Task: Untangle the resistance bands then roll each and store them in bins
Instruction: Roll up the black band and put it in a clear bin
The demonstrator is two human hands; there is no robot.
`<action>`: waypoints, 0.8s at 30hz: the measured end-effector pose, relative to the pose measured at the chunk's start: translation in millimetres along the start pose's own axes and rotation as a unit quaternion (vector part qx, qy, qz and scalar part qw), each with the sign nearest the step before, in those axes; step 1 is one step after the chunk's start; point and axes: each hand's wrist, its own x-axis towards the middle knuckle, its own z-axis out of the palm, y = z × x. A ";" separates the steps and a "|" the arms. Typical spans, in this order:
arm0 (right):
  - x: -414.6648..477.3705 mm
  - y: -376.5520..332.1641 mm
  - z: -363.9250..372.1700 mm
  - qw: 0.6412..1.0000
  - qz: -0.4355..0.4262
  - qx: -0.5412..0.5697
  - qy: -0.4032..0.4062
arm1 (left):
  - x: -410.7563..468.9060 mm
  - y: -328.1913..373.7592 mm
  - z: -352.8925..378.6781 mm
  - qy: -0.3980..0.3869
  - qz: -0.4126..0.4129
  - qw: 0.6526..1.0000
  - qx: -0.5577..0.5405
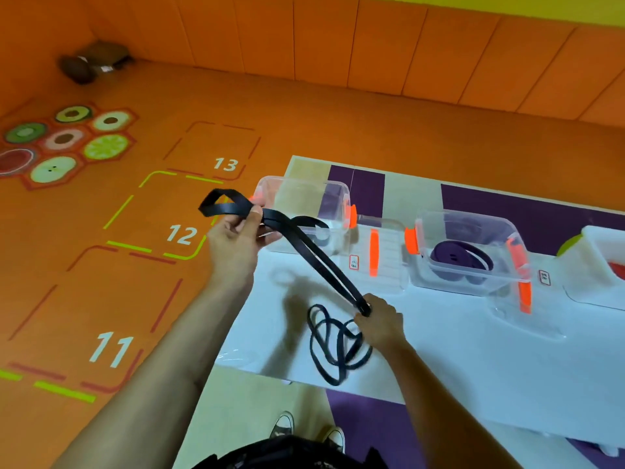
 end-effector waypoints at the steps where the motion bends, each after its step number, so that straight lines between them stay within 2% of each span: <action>1: -1.5 19.1 -0.9 0.999 0.033 -0.020 0.027 | 4.1 2.9 -1.6 0.007 0.011 1.000 0.002; 4: -5.7 64.2 -12.4 0.987 0.096 -0.032 0.123 | 6.2 -2.9 3.4 -0.016 0.012 0.998 0.052; 9: -10.1 74.4 -29.5 0.960 0.149 -0.018 0.236 | 6.6 -30.8 -5.0 0.065 -0.037 0.997 0.036; 15: -34.7 91.8 -63.6 0.910 0.135 0.042 0.390 | 4.2 -48.8 -15.1 0.119 -0.047 0.991 0.037; 20: -52.4 116.5 -99.5 0.889 0.185 0.020 0.418 | 14.7 -45.3 -18.4 0.145 -0.042 0.987 0.050; 24: -58.0 136.2 -117.8 0.890 0.240 0.023 0.386 | 7.2 -54.7 -11.8 0.070 -0.050 0.993 0.080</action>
